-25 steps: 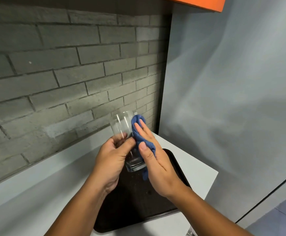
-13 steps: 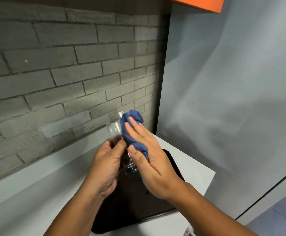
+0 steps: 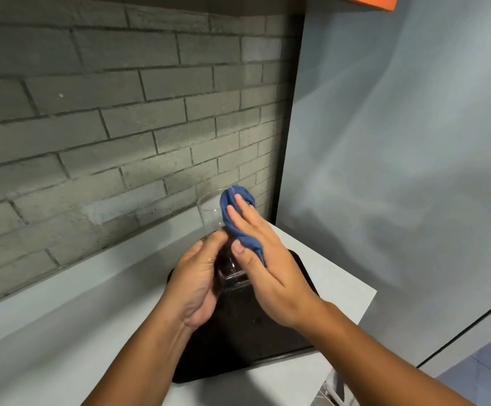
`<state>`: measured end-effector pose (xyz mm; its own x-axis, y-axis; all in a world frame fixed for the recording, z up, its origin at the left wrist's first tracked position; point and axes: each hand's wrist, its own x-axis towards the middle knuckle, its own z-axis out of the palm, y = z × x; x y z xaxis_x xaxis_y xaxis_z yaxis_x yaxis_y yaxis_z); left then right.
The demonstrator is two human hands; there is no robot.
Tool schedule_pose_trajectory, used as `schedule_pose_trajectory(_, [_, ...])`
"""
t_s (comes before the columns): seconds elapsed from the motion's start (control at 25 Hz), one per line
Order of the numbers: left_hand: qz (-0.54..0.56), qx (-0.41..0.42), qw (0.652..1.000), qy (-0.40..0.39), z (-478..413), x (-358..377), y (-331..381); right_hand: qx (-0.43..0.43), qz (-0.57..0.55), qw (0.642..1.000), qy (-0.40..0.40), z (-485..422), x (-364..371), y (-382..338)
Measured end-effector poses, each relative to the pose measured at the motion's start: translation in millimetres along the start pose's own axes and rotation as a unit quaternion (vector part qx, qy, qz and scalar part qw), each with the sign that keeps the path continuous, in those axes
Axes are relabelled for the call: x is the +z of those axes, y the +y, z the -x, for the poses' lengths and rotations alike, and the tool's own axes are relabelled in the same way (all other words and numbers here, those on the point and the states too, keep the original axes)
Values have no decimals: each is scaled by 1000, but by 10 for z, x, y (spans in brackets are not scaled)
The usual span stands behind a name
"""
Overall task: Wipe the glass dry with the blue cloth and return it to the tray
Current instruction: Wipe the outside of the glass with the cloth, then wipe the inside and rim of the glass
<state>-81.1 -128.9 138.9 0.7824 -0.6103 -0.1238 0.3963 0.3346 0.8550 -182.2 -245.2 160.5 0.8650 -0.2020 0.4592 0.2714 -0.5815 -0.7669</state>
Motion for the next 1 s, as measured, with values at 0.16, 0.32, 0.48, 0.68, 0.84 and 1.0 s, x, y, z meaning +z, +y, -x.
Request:
schedule_pose_trajectory(0.16, [14,-48,999,-6,40,51,17,-28,17,999,-21,14,-32,102])
schedule_pose_trajectory(0.32, [26,-61,998,0,75,48,-10,-34,28,999,-30,46,-17,145])
schedule_pose_trajectory(0.48, [19,-24,999,17,102,107,-78,-4,-61,998,-14,10,-75,242])
schedule_pose_trajectory(0.68, [-141,200,968,58,44,164,-93,268,-465,834,124,99,202,144])
schedule_pose_trajectory(0.84, [-229,275,933,31,133,156,-144,319,-585,737,114,58,147,69])
schedule_pose_trajectory(1.0, [-224,303,926,25,117,108,-85,344,-619,702,69,28,114,76])
